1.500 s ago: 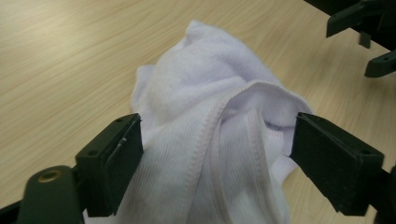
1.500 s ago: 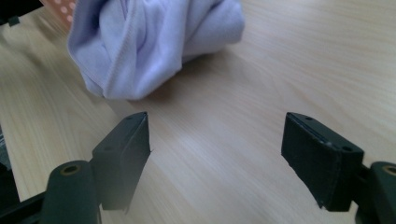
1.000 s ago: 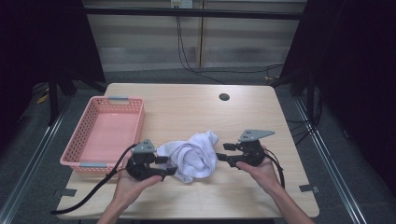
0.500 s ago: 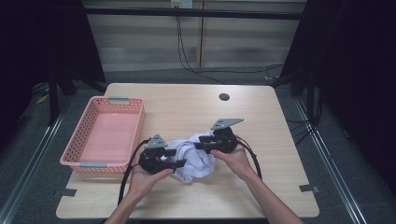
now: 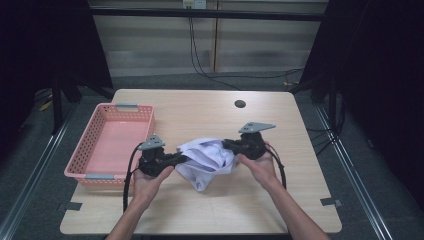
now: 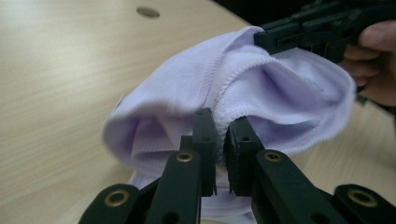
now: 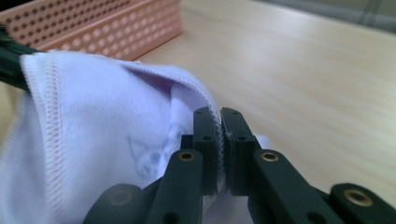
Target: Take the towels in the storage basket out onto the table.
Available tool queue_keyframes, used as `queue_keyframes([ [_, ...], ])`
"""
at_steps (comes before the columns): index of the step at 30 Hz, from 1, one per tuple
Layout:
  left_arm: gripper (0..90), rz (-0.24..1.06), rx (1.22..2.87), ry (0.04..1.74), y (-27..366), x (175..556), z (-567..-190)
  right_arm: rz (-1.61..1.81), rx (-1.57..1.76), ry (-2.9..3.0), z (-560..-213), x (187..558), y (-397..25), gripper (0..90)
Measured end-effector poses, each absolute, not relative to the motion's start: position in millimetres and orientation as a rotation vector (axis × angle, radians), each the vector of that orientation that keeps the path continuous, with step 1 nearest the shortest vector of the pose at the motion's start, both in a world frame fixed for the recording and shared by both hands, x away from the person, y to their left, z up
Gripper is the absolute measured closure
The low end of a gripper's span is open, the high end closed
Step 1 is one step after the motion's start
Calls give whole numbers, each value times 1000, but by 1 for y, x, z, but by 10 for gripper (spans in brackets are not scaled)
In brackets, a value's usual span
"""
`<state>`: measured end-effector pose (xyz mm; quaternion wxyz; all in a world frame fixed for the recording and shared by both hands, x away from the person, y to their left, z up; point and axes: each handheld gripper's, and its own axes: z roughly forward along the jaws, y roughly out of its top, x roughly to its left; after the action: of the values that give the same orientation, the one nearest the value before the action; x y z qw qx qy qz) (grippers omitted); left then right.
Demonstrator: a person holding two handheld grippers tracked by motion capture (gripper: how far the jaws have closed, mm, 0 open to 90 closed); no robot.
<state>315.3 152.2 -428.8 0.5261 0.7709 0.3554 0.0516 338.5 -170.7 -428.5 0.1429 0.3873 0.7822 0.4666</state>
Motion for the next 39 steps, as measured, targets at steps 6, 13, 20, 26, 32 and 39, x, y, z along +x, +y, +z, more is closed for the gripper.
queue_keyframes([
  [6,841,142,1769,832,162,316,-401,1352,1199,2074,-397,336,-221,858],
  [13,839,175,1724,782,154,324,-363,1410,1180,1958,-365,333,-241,861],
  [20,839,237,1696,782,147,349,-324,1452,1171,1856,-325,346,-246,861],
  [26,838,338,1650,737,142,361,-280,1487,1183,1771,-286,368,-247,861],
  [32,790,412,1627,684,138,338,-260,1583,1109,1686,-247,367,-251,862],
  [39,695,213,1753,697,131,320,-331,1472,1193,1771,-309,354,-264,862],
])
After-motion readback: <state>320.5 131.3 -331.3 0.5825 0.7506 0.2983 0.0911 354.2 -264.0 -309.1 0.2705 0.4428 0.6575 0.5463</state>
